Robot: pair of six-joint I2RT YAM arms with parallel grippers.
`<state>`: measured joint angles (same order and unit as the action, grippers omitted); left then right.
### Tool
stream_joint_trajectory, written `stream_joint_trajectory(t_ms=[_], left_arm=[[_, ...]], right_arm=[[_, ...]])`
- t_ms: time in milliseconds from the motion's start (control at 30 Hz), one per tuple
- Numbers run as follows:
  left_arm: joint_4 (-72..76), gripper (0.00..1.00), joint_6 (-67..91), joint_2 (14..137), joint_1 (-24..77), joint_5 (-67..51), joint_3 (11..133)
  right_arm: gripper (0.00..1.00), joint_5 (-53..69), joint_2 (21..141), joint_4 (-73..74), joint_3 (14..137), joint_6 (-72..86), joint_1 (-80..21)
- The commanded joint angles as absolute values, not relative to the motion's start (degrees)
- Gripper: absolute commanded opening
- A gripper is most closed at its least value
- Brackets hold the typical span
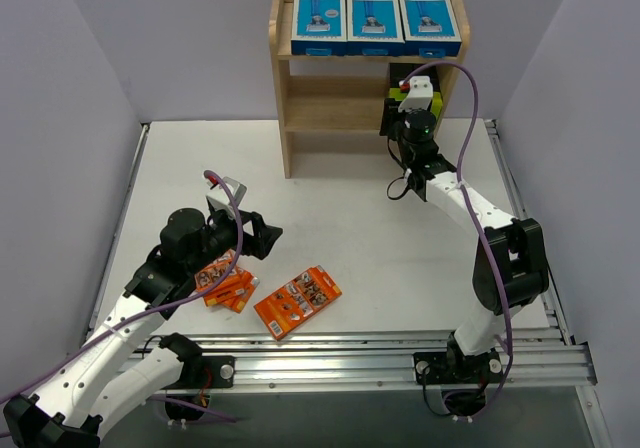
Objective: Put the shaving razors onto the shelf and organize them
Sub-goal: Place the shaving razor onto shelf
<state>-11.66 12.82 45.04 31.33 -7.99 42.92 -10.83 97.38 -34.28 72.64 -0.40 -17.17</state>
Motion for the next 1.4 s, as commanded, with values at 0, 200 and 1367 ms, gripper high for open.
stream_joint_trajectory(t_ms=[0, 200, 1367], left_arm=[[-11.5, 0.93, 12.1, 44.9, 31.3, -9.1, 45.4], [-11.6, 0.93, 12.2, 44.9, 31.3, -9.5, 45.6], [-11.9, 0.93, 12.2, 44.0, 31.4, -9.6, 45.6]], right_arm=[[0.36, -16.2, 95.3, -32.3, 73.7, -0.8, -14.3], [0.51, -16.6, 94.0, -30.4, 75.4, -0.4, -14.3], [0.64, -15.1, 88.7, -25.8, 81.8, -0.6, -14.5]])
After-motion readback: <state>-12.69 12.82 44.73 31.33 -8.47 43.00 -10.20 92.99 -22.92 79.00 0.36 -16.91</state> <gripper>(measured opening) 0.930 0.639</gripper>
